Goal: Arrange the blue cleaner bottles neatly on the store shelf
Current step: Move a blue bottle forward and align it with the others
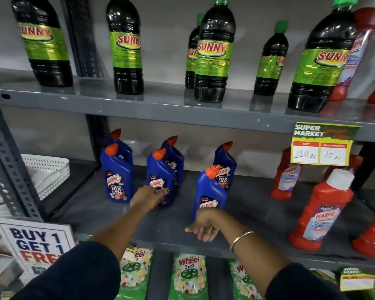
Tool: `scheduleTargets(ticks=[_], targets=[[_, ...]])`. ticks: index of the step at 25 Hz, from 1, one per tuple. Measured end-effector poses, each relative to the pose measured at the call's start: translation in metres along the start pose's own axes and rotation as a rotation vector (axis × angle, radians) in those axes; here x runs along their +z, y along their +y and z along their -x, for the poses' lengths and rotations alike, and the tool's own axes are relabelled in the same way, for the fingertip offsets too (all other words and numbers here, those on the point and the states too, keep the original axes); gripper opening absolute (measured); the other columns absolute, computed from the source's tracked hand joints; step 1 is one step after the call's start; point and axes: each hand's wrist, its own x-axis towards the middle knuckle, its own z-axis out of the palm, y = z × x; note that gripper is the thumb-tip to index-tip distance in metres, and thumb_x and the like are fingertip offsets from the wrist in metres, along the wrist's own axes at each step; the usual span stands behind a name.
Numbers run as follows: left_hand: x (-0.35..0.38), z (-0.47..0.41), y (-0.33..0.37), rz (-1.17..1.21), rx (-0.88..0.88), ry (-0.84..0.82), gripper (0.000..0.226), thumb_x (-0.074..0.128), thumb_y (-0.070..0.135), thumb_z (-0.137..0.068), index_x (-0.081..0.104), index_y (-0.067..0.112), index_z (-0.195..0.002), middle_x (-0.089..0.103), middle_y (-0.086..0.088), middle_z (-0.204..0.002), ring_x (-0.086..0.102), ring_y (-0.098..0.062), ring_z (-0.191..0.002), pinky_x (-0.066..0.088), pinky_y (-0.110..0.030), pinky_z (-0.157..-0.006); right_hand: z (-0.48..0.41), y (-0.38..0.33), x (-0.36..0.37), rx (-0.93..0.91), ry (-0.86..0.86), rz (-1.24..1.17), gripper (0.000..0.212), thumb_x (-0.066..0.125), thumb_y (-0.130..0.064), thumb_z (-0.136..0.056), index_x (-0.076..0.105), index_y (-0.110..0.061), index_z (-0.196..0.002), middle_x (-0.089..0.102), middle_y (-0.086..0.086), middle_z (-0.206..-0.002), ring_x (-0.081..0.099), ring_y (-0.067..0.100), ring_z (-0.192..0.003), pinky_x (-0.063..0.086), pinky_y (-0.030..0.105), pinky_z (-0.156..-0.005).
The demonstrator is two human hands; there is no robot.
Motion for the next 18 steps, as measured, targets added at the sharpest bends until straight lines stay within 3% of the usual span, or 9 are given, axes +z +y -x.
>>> scheduleTargets(ticks=[3, 5, 8, 10, 13, 16, 18], targets=[[-0.022, -0.015, -0.017, -0.022, 0.014, 0.248, 0.041, 0.061, 0.043, -0.079, 0.058, 0.003, -0.085, 0.065, -0.012, -0.079, 0.064, -0.029, -0.078, 0.048, -0.036, -0.067, -0.014, -0.05, 0.015, -0.279, 0.377, -0.27, 0.053, 0.068, -0.027, -0.082, 0.049, -0.002, -0.124, 0.059, 0.014, -0.126, 0.06, 0.024, -0.093, 0.051, 0.034, -0.085], [-0.033, -0.029, -0.017, 0.153, 0.129, 0.203, 0.04, 0.07, 0.032, -0.075, 0.052, 0.004, -0.097, 0.059, -0.008, -0.087, 0.06, -0.027, -0.085, 0.044, -0.034, -0.069, -0.025, -0.068, 0.011, -0.438, 0.594, -0.475, 0.061, 0.075, -0.015, -0.075, 0.045, -0.005, -0.127, 0.058, 0.013, -0.127, 0.056, 0.027, -0.113, 0.047, 0.037, -0.096], [-0.039, -0.047, -0.015, 0.335, 0.285, -0.117, 0.043, 0.071, 0.02, -0.075, 0.047, 0.005, -0.107, 0.059, 0.001, -0.093, 0.058, -0.022, -0.094, 0.044, -0.025, -0.073, -0.041, -0.084, 0.001, -0.517, 0.613, -0.674, 0.074, 0.076, -0.005, -0.072, 0.037, -0.005, -0.135, 0.055, 0.016, -0.133, 0.05, 0.031, -0.124, 0.041, 0.047, -0.106], [-0.039, -0.055, -0.019, 0.328, 0.301, -0.126, 0.03, 0.066, 0.021, -0.079, 0.047, 0.008, -0.098, 0.057, 0.003, -0.087, 0.058, -0.024, -0.095, 0.044, -0.024, -0.069, -0.048, -0.09, 0.004, -0.512, 0.658, -0.723, 0.068, 0.075, -0.002, -0.072, 0.042, -0.003, -0.132, 0.056, 0.018, -0.131, 0.052, 0.032, -0.122, 0.043, 0.043, -0.103], [-0.043, -0.061, -0.026, 0.065, 0.337, -0.043, 0.031, 0.065, 0.033, -0.079, 0.05, 0.008, -0.087, 0.056, -0.009, -0.086, 0.057, -0.029, -0.09, 0.044, -0.037, -0.074, -0.045, -0.092, 0.011, -0.481, 0.787, -0.716, 0.06, 0.077, -0.005, -0.071, 0.05, -0.003, -0.124, 0.062, 0.017, -0.123, 0.058, 0.031, -0.114, 0.047, 0.033, -0.09], [-0.047, -0.052, -0.027, -0.005, 0.412, -0.133, 0.032, 0.067, 0.039, -0.076, 0.057, 0.008, -0.077, 0.066, -0.014, -0.084, 0.063, -0.03, -0.083, 0.047, -0.038, -0.072, -0.036, -0.083, 0.022, -0.49, 0.776, -0.723, 0.056, 0.077, -0.006, -0.07, 0.053, -0.003, -0.12, 0.065, 0.019, -0.118, 0.061, 0.032, -0.109, 0.052, 0.044, -0.093], [-0.05, -0.041, -0.028, 0.008, 0.425, -0.158, 0.028, 0.069, 0.038, -0.073, 0.06, 0.012, -0.076, 0.067, -0.008, -0.08, 0.063, -0.024, -0.076, 0.048, -0.034, -0.069, -0.028, -0.076, 0.03, -0.487, 0.753, -0.743, 0.053, 0.077, -0.006, -0.071, 0.052, -0.006, -0.119, 0.065, 0.017, -0.117, 0.062, 0.028, -0.106, 0.054, 0.043, -0.089]])
